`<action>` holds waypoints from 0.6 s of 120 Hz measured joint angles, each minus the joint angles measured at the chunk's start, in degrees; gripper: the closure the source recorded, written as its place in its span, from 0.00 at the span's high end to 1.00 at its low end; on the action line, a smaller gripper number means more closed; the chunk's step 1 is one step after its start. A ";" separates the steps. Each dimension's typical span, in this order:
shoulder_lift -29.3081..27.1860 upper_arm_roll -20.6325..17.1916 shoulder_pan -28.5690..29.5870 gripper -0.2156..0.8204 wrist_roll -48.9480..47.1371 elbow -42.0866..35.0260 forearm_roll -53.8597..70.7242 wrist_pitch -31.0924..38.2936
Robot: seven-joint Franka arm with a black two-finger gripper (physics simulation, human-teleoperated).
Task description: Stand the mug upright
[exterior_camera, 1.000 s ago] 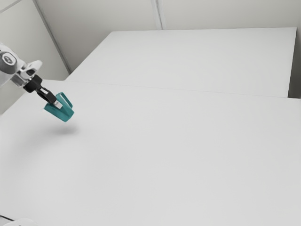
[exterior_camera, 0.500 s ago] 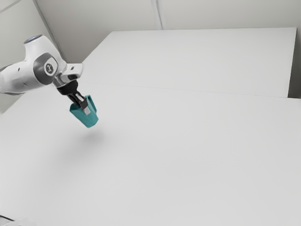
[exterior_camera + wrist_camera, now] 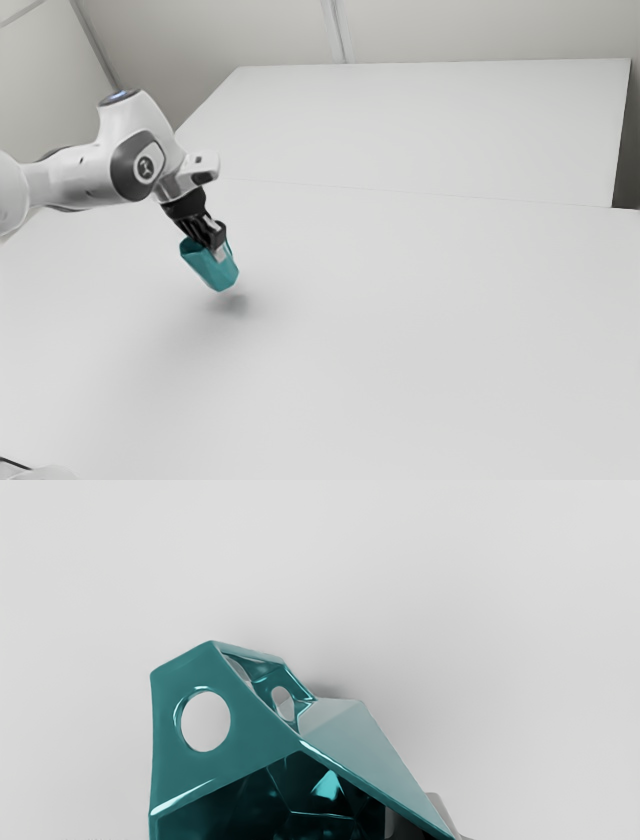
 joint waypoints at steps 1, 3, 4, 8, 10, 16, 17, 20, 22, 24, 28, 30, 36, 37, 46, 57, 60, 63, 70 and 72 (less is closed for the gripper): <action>0.01 -0.02 0.01 0.03 -0.21 -0.10 0.03 0.05; 0.09 -0.04 0.00 0.03 -0.63 -0.26 0.09 0.14; 0.14 -0.05 -0.01 0.03 -0.84 -0.33 0.12 0.18; 0.31 -0.08 -0.05 0.03 -1.65 -0.63 0.21 0.34; 0.37 -0.09 -0.07 0.03 -2.04 -0.75 0.25 0.41; 0.57 -0.10 -0.15 0.03 -3.18 -1.10 0.34 0.63; 0.61 -0.10 -0.17 0.03 -3.37 -1.18 0.35 0.69; 0.73 -0.11 -0.31 0.03 -3.90 -1.40 0.38 0.85; 0.82 -0.10 -0.45 0.03 -4.25 -1.52 0.41 0.95; 0.89 -0.09 -0.63 0.03 -4.59 -1.61 0.43 1.08; 1.15 -0.10 -1.00 0.03 -5.24 -1.76 0.47 1.35; 1.35 -0.10 -1.20 0.03 -5.55 -1.81 0.54 1.48; 2.02 -0.11 -1.61 0.03 -6.47 -1.89 1.11 1.93; 2.12 -0.11 -1.64 0.03 -6.62 -1.89 1.20 2.00; 2.78 -0.09 -1.99 0.04 -7.90 -1.93 2.03 2.68; 3.94 -0.10 -2.83 0.04 -9.32 -1.92 4.03 3.45; 4.29 -0.10 -3.02 0.04 -9.68 -1.90 4.66 3.73; 4.61 -0.10 -3.23 0.04 -10.03 -1.88 5.19 3.98; 5.16 -0.10 -3.83 0.04 -10.78 -1.82 6.22 4.59; 5.24 -0.10 -3.95 0.04 -10.99 -1.83 6.43 4.75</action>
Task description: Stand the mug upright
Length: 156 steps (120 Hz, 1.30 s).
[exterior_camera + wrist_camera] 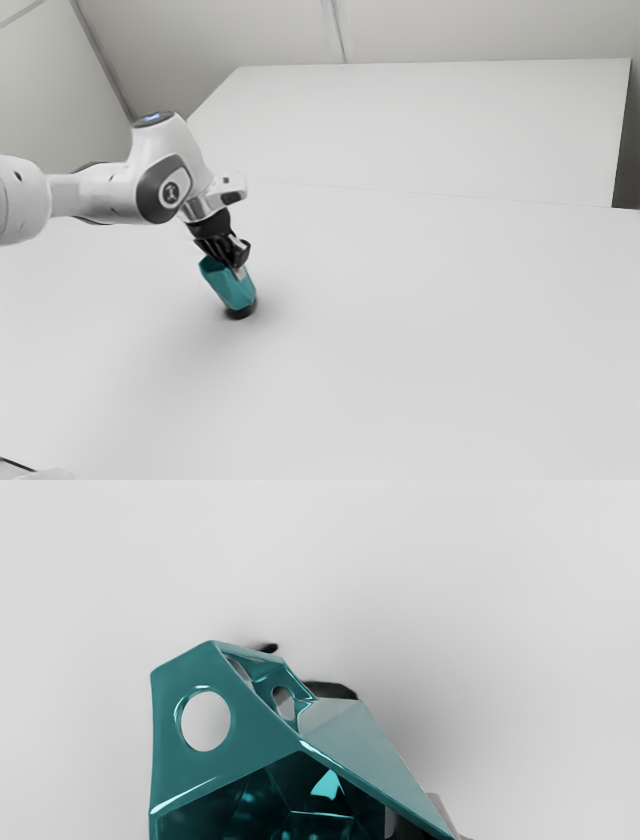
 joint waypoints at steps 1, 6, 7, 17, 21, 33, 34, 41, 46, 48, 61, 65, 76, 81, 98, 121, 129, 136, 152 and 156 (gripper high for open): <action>0.04 0.00 -0.05 0.04 -0.10 0.00 0.10 0.08; 0.25 0.00 -0.21 0.04 -0.58 -0.01 0.51 0.48; 0.29 0.00 -0.23 0.04 -0.67 -0.02 0.58 0.57; 1.14 0.00 -0.48 0.04 -1.53 -0.07 1.08 1.49; 1.40 0.00 -0.50 0.04 -1.84 -0.12 1.22 1.82; 1.79 0.00 -0.52 0.04 -2.79 -0.50 1.85 2.53; 1.81 0.00 -0.52 0.04 -2.87 -0.53 1.90 2.58; 1.83 0.00 -0.57 0.04 -3.38 -0.75 2.20 2.85; 1.86 0.00 -0.85 0.04 -3.72 -0.83 2.36 3.01; 1.87 0.00 -0.94 0.04 -3.85 -0.85 2.41 3.07; 2.12 -0.01 -1.22 0.03 -4.63 -1.17 2.64 3.48; 2.16 -0.01 -1.27 0.03 -4.86 -1.25 2.69 3.60; 2.22 -0.01 -1.32 0.10 -5.32 -1.35 2.66 3.84; 2.24 0.00 -1.33 0.20 -5.44 -1.39 2.57 3.92; 1.65 0.01 -1.50 0.48 -5.78 -1.70 2.41 4.09; -1.60 -0.63 -2.11 0.66 -6.13 -1.78 2.31 3.64; -3.44 -0.88 -2.11 0.70 -6.24 -1.67 2.13 2.86; -5.10 -1.14 -1.95 0.72 -6.32 -1.49 1.89 1.99; -7.03 -1.33 -2.13 0.75 -6.42 1.76 0.92 -1.53; -7.06 -1.22 -2.32 0.76 -6.44 3.53 0.28 -2.86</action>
